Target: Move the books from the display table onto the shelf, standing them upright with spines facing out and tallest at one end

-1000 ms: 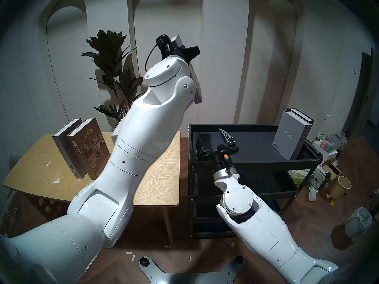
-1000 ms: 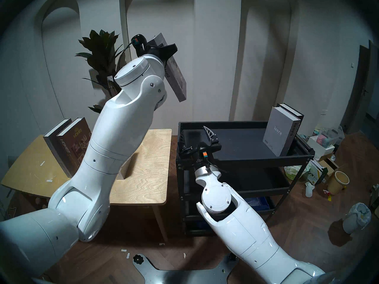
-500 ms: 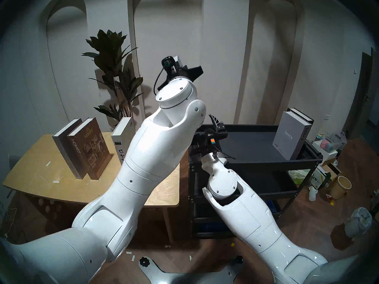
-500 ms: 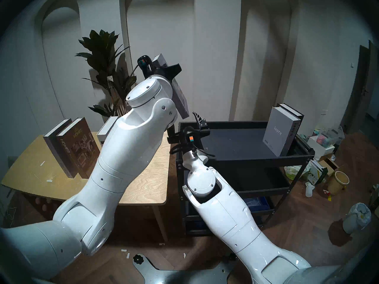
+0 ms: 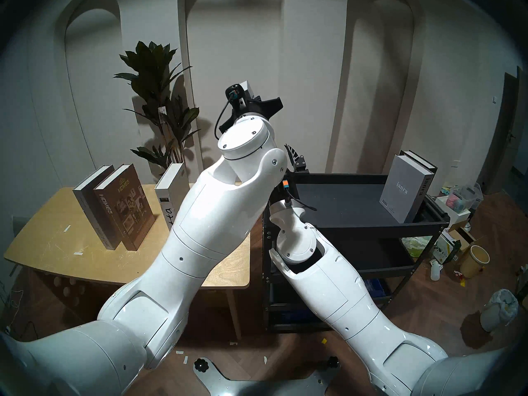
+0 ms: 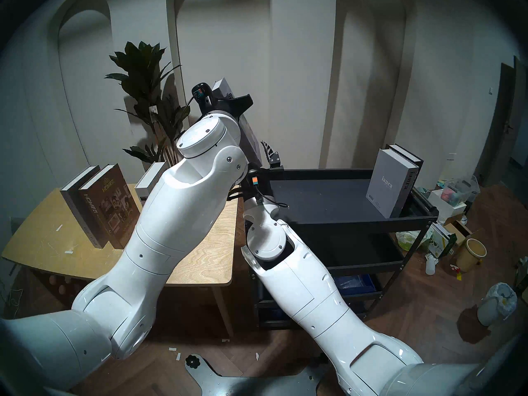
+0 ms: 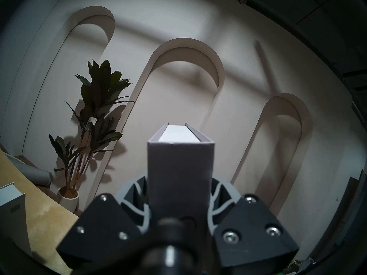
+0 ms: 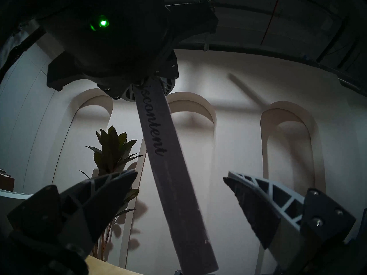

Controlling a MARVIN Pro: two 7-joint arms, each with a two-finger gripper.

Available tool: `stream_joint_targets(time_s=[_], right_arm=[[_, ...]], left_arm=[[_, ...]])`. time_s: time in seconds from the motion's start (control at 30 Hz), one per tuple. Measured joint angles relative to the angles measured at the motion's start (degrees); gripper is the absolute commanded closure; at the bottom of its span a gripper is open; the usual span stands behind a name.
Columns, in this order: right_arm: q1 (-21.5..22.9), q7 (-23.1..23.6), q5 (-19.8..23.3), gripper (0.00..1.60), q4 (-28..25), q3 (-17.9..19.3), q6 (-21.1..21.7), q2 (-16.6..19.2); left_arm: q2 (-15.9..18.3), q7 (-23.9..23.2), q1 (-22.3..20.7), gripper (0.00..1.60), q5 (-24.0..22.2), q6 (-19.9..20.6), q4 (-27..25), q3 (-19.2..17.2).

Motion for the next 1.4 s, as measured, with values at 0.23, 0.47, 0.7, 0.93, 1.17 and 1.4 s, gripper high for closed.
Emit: stream_joint_targets(time_s=[0.23, 0.47, 0.7, 0.93, 1.17, 1.4], right_arm=[[1.4, -0.7, 0.0, 0.0, 0.8, 0.4, -0.5, -0.7], [2.5, -1.2, 0.0, 0.0, 0.9, 0.4, -0.7, -1.6], [2.9, -1.7, -0.1, 0.0, 1.4, -0.7, -1.0, -2.4], [3.6, -2.2, -0.1, 0.0, 3.0, -1.0, -1.4, -2.7], [4.8, -2.4, -0.2, 1.01, 5.6, -1.3, -1.8, -2.9], [5.3, -2.0, -0.3, 1.6, 6.3, -2.1, -2.1, -3.1]], left_arm=[[0.0, 0.0, 0.0, 1.6, 0.0, 0.1, -0.5, 0.4], [0.0, 0.1, -0.1, 1.6, 0.0, 0.4, -1.4, 0.3], [-0.1, 0.2, -0.1, 1.6, 0.0, 1.7, -2.1, 0.5], [-0.1, 0.8, 0.2, 1.6, 0.2, 2.6, -2.5, 0.4], [-0.1, 1.7, 0.9, 1.6, 0.5, 2.6, -3.5, 0.6], [-0.1, 2.2, 1.1, 1.6, 0.9, 2.4, -4.3, 0.7]])
